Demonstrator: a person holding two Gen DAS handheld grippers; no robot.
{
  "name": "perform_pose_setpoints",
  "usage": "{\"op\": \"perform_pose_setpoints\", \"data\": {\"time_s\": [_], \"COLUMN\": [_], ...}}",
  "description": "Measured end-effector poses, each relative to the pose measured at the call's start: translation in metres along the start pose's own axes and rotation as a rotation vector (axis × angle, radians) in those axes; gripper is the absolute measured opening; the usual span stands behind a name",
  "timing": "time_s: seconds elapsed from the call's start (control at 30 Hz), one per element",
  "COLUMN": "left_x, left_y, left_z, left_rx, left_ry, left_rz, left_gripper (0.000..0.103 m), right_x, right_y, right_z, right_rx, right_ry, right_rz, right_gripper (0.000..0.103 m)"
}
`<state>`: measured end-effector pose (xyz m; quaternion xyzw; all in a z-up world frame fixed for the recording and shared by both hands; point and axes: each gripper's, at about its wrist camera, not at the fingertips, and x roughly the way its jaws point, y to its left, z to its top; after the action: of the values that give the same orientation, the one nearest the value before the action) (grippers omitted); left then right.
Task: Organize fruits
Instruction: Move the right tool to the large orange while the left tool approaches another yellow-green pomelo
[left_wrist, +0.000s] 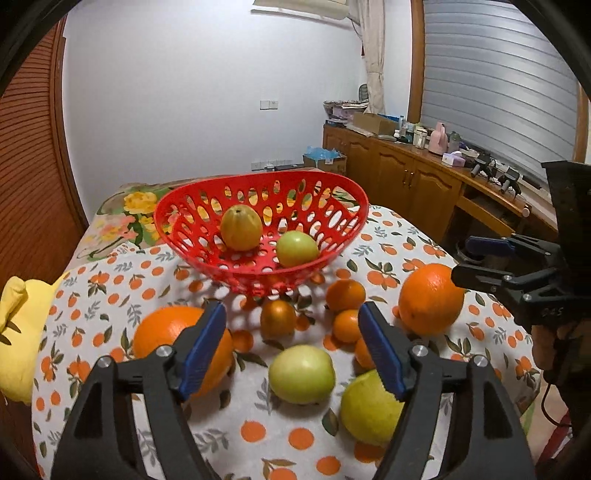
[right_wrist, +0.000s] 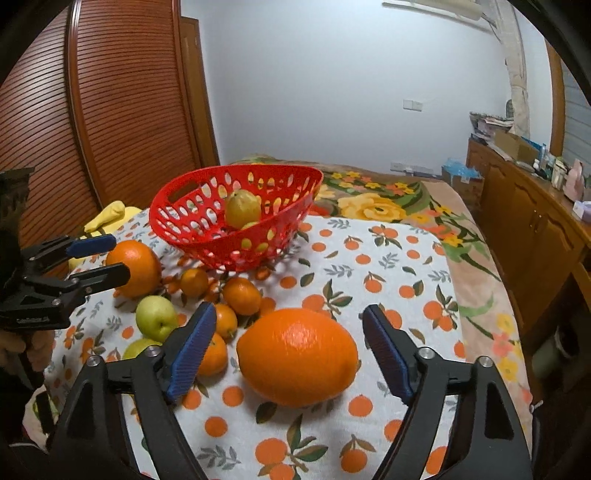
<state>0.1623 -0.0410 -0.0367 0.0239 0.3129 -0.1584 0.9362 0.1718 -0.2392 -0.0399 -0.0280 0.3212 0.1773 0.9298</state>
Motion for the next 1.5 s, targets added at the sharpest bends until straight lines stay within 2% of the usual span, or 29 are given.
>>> {"op": "perform_pose_setpoints", "data": {"time_s": [0.1,0.5,0.77,0.97,1.2,1.5], "left_x": [-0.001,0.002,0.007,0.007,0.004,-0.002], "left_y": [-0.003,-0.012,-0.013,-0.011,-0.013,-0.034], "left_z": [-0.008,-0.032,-0.040,-0.042,-0.042,-0.041], "left_rx": [-0.015,-0.033,-0.046,-0.060,-0.066,-0.041], "left_ry": [0.006,0.044,0.070,0.072,0.071,0.074], "left_rz": [-0.015,-0.041,-0.050,-0.054,-0.063,-0.106], "left_gripper": [0.076,0.076,0.076,0.076,0.076,0.076], "right_x": [0.003,0.029,0.043,0.051,0.046,0.015], "right_y": [0.001,0.001,-0.005,-0.009,-0.006,-0.006], "right_z": [-0.006,-0.014,-0.019,-0.024,-0.028,-0.048], "right_rx": [-0.004,-0.009,-0.001,0.028,0.033,0.048], "right_ry": [0.012,0.077,0.111,0.142,0.141,0.101], "right_rz": [-0.005,0.003,-0.026,0.011,0.003,-0.023], "right_gripper": [0.089,0.091,0.094,0.095,0.094,0.094]}}
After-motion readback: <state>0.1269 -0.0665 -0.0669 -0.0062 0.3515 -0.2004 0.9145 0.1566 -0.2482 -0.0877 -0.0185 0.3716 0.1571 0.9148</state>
